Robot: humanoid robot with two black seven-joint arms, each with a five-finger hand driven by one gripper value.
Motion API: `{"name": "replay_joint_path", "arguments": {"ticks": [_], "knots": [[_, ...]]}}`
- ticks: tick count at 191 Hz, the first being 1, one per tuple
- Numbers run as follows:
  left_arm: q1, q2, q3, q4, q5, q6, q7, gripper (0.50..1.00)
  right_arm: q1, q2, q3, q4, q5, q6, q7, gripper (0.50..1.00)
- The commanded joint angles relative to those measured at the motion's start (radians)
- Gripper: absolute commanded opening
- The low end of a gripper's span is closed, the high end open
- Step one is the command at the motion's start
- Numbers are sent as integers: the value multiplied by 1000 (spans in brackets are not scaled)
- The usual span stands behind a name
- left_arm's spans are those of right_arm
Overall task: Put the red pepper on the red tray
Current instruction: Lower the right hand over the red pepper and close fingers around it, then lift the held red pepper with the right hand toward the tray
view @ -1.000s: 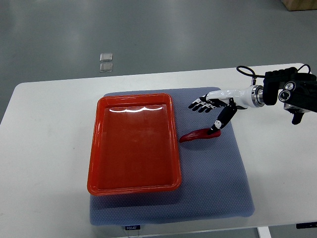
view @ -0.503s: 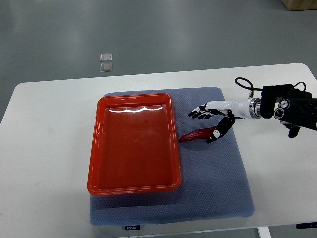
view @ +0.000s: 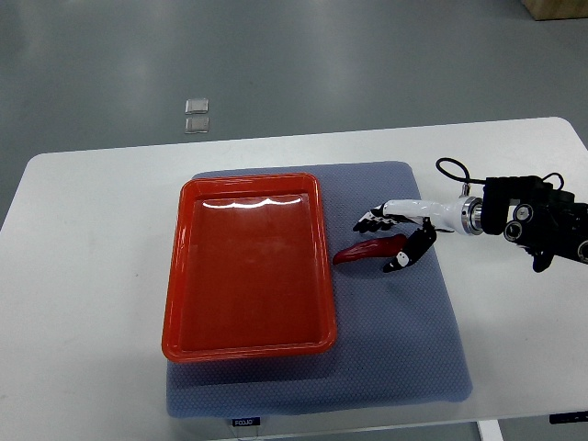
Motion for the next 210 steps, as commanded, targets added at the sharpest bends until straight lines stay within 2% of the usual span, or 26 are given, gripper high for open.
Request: {"name": "replay_joint_path", "arguments": {"ticks": [1, 15, 45, 66, 78, 92, 123, 210], "knots": [[1, 0, 0, 0, 0, 0, 0, 1000, -6, 0, 0, -2, -8, -4, 1, 793], [1, 0, 0, 0, 0, 0, 0, 1000, -12, 2, 0, -5, -16, -8, 5, 758], [1, 0, 0, 0, 0, 0, 0, 1000, -26, 11, 0, -11, -21, -13, 8, 723], [-1, 0, 0, 0, 0, 0, 0, 1000, -37, 14, 0, -20, -48, -27, 17, 680], [-1, 0, 0, 0, 0, 0, 0, 1000, -38, 15, 0, -25, -65, -34, 20, 619], [-1, 0, 0, 0, 0, 0, 0, 1000, -40, 14, 0, -25, -71, -36, 20, 576], [-1, 0, 0, 0, 0, 0, 0, 1000, -38, 11, 0, -25, -71, -37, 20, 507], [-1, 0, 0, 0, 0, 0, 0, 1000, -24, -15, 6, -25, -65, -50, 22, 500]]}}
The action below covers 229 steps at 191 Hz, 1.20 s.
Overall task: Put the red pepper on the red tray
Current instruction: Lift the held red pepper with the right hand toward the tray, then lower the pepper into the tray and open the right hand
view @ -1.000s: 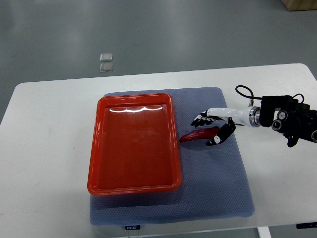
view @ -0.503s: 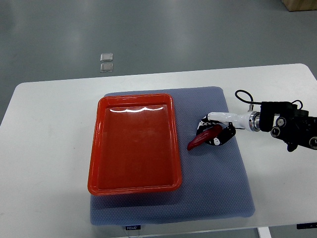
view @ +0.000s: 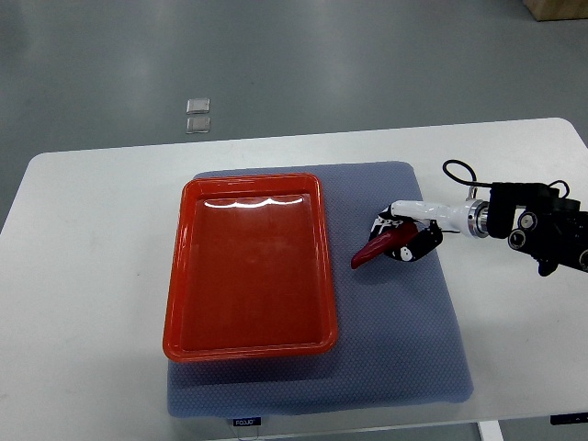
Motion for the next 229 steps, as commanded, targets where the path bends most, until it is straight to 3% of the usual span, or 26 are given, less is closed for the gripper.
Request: {"name": "replay_joint_path", "arguments": {"ticks": [1, 98, 160, 186, 229], "knots": [[0, 0, 0, 0, 0, 0, 0, 1000, 2, -8, 1, 0, 3, 0, 0, 500], [0, 0, 0, 0, 0, 0, 0, 1000, 44, -16, 15, 3, 17, 6, 22, 500], [0, 0, 0, -2, 0, 0, 0, 1000, 208, 12, 9, 2, 101, 61, 22, 500], [0, 0, 0, -3, 2, 0, 2, 1000, 258, 98, -5, -18, 135, 66, 20, 500], [0, 0, 0, -3, 2, 0, 0, 1000, 271, 313, -42, -155, 138, 64, 20, 500]]}}
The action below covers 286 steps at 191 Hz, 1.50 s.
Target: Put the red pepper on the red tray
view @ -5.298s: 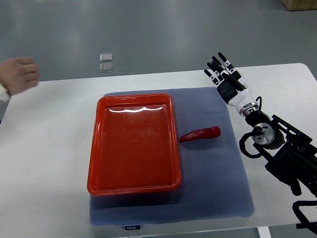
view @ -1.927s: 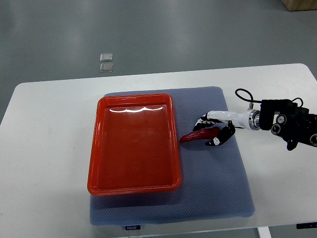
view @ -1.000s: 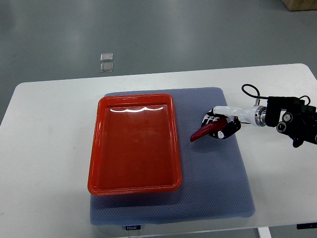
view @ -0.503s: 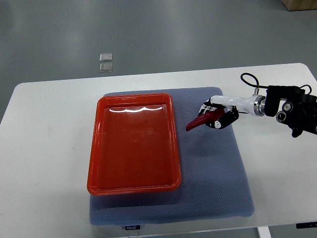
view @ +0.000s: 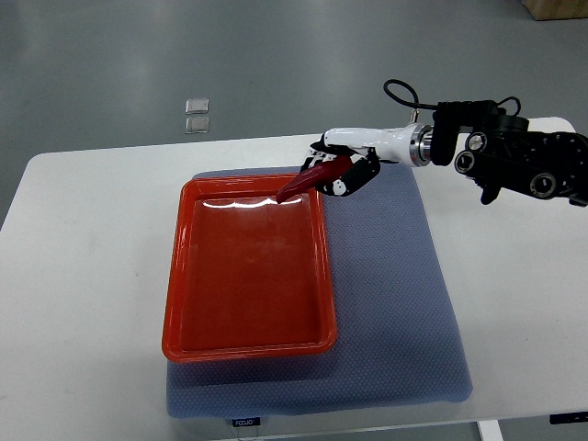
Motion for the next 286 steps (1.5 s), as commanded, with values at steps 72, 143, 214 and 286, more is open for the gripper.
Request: {"name": "replay_joint_path", "arguments": {"ticks": [72, 143, 214, 286], "knots": [[0, 0, 2, -8, 3, 0, 1, 1000, -70, 297, -20, -235, -12, -11, 0, 500], [0, 0, 2, -8, 3, 0, 1, 1000, -138, 297, -12, -257, -7, -15, 2, 723], [0, 0, 2, -6, 3, 0, 1, 1000, -124, 297, 29, -255, 34, -14, 3, 842], [1, 0, 2, -2, 3, 0, 1, 1000, -219, 251, 540, -255, 335, -11, 2, 852]]}}
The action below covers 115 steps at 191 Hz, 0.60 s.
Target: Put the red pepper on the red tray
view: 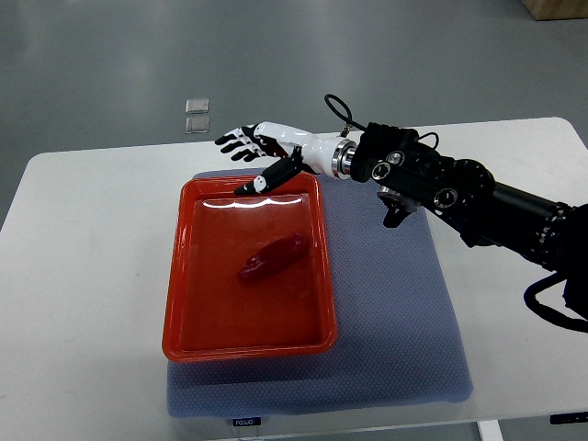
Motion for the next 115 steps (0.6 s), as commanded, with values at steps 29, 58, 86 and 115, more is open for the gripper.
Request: {"name": "replay_joint_path", "arguments": {"ticks": [29, 58, 86, 115], "knots": [[0, 0, 0, -3, 0, -1, 0, 1000, -206, -49, 506, -2, 406, 5, 1, 907], [0, 0, 0, -3, 0, 0, 0, 1000, -306, -47, 657, 0, 535, 8, 2, 913], [0, 0, 0, -3, 0, 0, 0, 1000, -358, -44, 674, 0, 585, 68, 4, 915], [0, 0, 0, -2, 0, 0, 0, 1000, -386, -36, 672, -2, 607, 102, 13, 915]]}}
